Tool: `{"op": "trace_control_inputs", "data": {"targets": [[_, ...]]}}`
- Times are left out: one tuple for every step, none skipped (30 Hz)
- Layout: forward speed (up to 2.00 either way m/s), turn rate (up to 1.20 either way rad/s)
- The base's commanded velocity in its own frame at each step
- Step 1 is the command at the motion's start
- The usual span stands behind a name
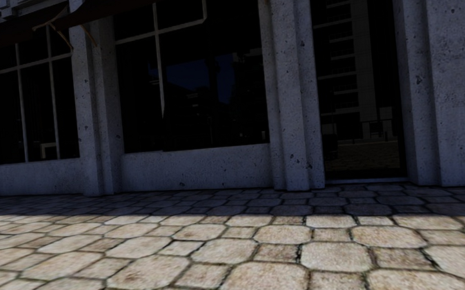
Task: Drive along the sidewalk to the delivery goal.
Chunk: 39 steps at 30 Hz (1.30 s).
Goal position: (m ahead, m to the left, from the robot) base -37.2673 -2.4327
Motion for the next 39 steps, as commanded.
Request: {"op": "trace_control_inputs", "data": {"targets": [[0.00, 0.00], [0.00, 0.00], [0.00, 0.00], [0.00, 0.00], [0.00, 0.00], [0.00, 0.00], [0.00, 0.00], [0.00, 0.00], [0.00, 0.00], [0.00, 0.00], [0.00, 0.00], [0.00, 0.00], [0.00, 0.00], [0.00, 0.00], [0.00, 0.00], [0.00, 0.00], [0.00, 0.00], [0.00, 0.00], [0.00, 0.00], [0.00, 0.00], [0.00, 0.00], [0.00, 0.00], [0.00, 0.00], [0.00, 0.00], [0.00, 0.00], [0.00, 0.00], [0.00, 0.00], [0.00, 0.00], [0.00, 0.00], [0.00, 0.00], [0.00, 0.08], [0.00, 0.15], [0.00, 0.22], [0.00, 0.22], [0.00, 0.29], [0.00, 0.39], [0.00, 0.54], [0.00, 0.66], [0.00, 0.66]]}}
